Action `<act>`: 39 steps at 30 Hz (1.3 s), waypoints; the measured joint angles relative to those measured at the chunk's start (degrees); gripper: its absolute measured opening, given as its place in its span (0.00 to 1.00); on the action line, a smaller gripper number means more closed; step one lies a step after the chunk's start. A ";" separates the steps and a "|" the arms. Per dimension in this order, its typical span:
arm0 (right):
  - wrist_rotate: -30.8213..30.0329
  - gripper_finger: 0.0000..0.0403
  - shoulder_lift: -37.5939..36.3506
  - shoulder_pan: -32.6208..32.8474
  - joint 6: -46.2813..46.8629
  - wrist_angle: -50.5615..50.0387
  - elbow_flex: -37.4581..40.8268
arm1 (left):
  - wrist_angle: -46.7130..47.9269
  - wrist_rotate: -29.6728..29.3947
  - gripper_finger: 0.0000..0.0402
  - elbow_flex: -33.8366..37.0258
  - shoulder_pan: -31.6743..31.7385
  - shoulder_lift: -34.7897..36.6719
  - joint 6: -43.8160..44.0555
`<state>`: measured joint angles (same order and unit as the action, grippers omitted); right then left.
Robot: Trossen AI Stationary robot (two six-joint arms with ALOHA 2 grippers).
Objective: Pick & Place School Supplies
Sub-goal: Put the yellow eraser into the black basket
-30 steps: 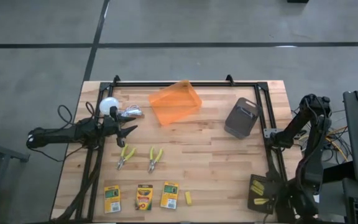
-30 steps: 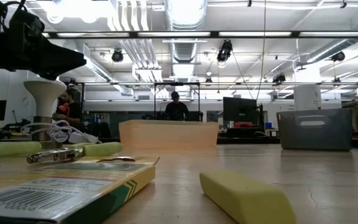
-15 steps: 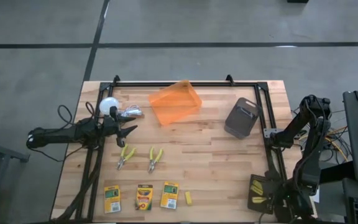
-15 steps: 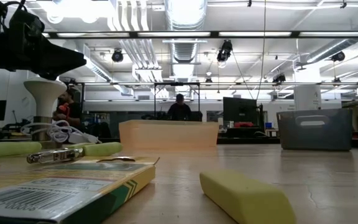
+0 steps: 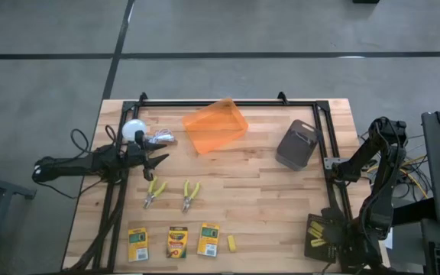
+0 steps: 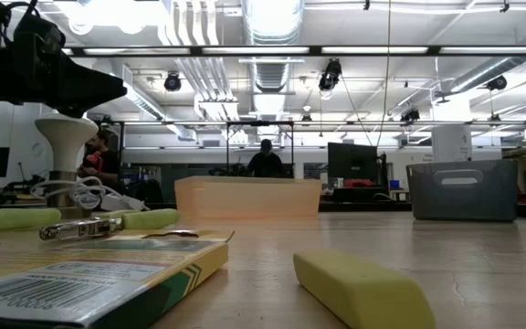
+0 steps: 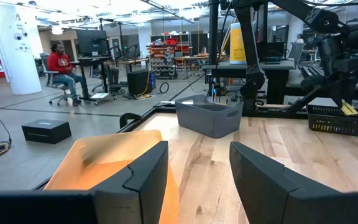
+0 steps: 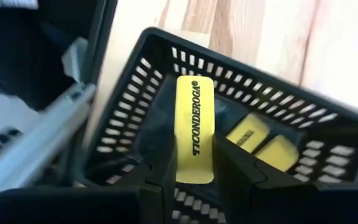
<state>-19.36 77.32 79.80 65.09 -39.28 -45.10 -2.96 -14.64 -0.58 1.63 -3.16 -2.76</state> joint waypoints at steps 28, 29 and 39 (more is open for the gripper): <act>-2.86 0.20 -0.97 -2.90 -22.26 2.14 -0.46 | -0.02 -0.01 0.45 0.02 0.02 0.00 0.00; -2.89 0.20 -0.97 -3.04 -22.54 2.17 -0.46 | -0.01 0.00 0.45 0.02 0.01 0.01 0.00; -3.42 0.20 -0.99 -3.53 -36.59 2.33 -0.59 | 0.00 -0.02 0.45 0.01 0.01 0.00 0.00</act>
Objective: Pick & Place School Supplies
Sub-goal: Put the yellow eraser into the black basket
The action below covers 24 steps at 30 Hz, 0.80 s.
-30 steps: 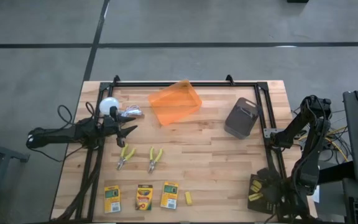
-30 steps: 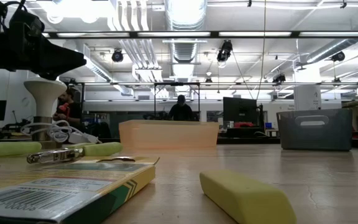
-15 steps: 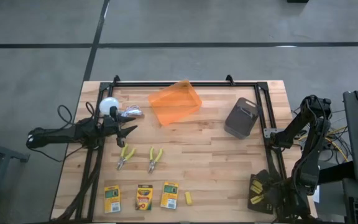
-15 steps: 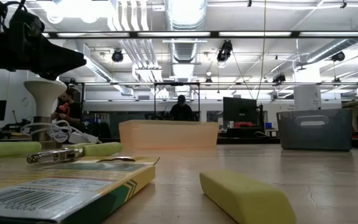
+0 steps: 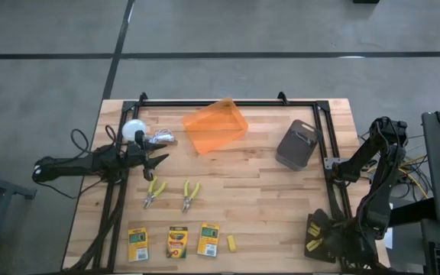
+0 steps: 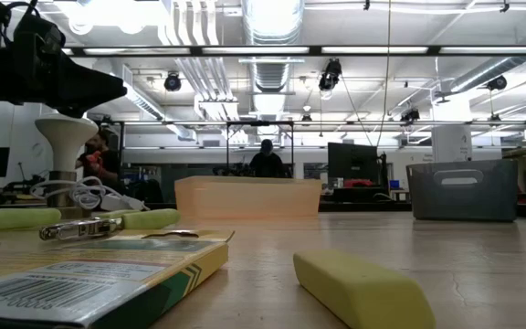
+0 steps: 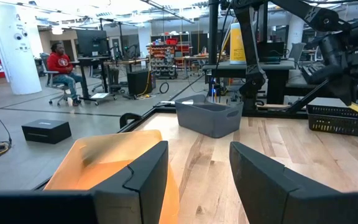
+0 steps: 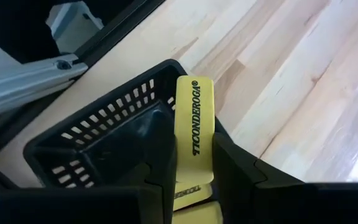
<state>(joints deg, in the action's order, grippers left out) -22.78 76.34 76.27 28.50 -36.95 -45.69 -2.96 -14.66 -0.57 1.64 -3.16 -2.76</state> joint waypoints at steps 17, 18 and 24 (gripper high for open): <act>-0.51 0.20 0.35 -0.31 -1.24 5.49 0.59 | 0.00 0.01 0.45 -0.01 0.01 0.02 -0.01; -0.51 0.20 0.51 -0.31 -1.24 6.64 0.78 | -0.01 0.02 0.45 0.00 -0.01 0.00 0.00; -0.26 0.20 2.23 -0.44 -1.03 5.76 1.31 | 0.00 -0.02 0.45 0.01 0.01 0.02 -0.02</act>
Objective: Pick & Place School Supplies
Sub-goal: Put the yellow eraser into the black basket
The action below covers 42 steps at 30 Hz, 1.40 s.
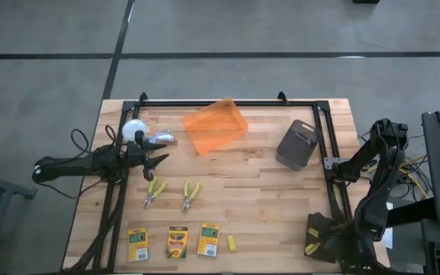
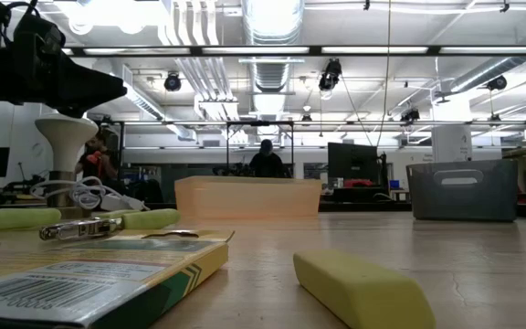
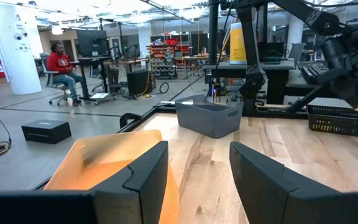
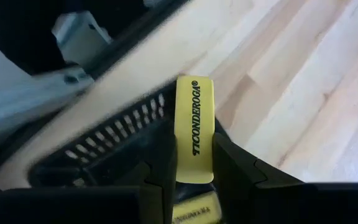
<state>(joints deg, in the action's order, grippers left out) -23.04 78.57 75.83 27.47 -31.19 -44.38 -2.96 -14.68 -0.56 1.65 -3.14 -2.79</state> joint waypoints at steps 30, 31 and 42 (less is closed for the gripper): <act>3.60 0.30 7.06 -0.15 12.04 0.11 1.49 | 0.00 0.02 0.45 -0.02 0.00 -0.02 0.00; 3.55 0.31 7.06 -0.15 12.06 0.15 1.49 | 0.00 0.03 0.45 -0.01 -0.02 0.00 0.02; 3.54 0.33 6.99 -0.15 12.03 0.39 1.40 | 0.00 0.03 0.45 -0.02 -0.02 -0.01 0.02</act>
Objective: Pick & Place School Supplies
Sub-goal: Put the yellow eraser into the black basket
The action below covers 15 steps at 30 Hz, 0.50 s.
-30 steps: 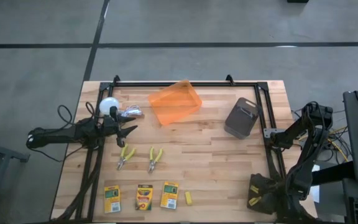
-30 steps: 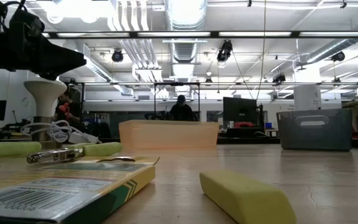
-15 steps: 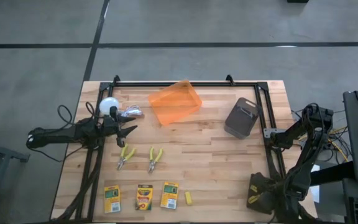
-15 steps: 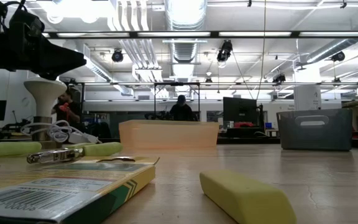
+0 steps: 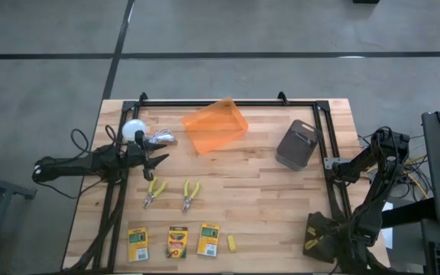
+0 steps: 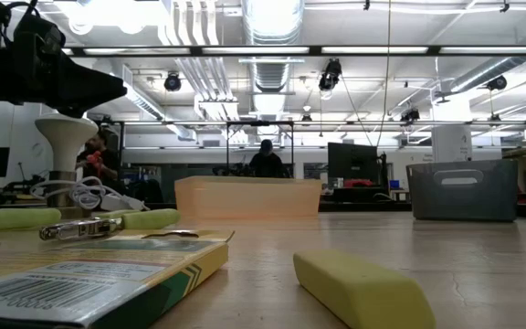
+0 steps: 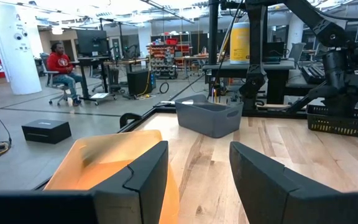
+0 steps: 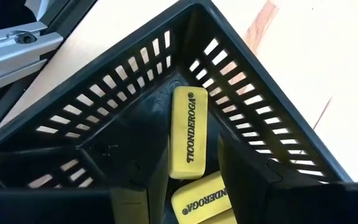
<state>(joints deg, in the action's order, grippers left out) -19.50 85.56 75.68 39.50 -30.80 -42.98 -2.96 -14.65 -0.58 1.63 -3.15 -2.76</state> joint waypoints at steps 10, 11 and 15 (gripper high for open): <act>-1.59 0.33 -2.08 0.02 -0.48 -0.32 -2.09 | 0.00 0.01 0.45 0.00 0.00 0.01 0.00; -1.99 0.33 -2.57 0.02 -0.47 -0.32 -2.20 | 0.00 0.01 0.45 0.00 0.02 -0.01 -0.02; -5.03 0.33 -4.54 0.00 -0.47 -0.42 -2.45 | 0.00 0.01 0.45 0.00 0.00 0.01 0.00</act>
<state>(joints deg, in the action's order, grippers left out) -24.53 81.01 75.68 39.03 -31.22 -45.43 -2.96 -14.64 -0.58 1.63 -3.14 -2.76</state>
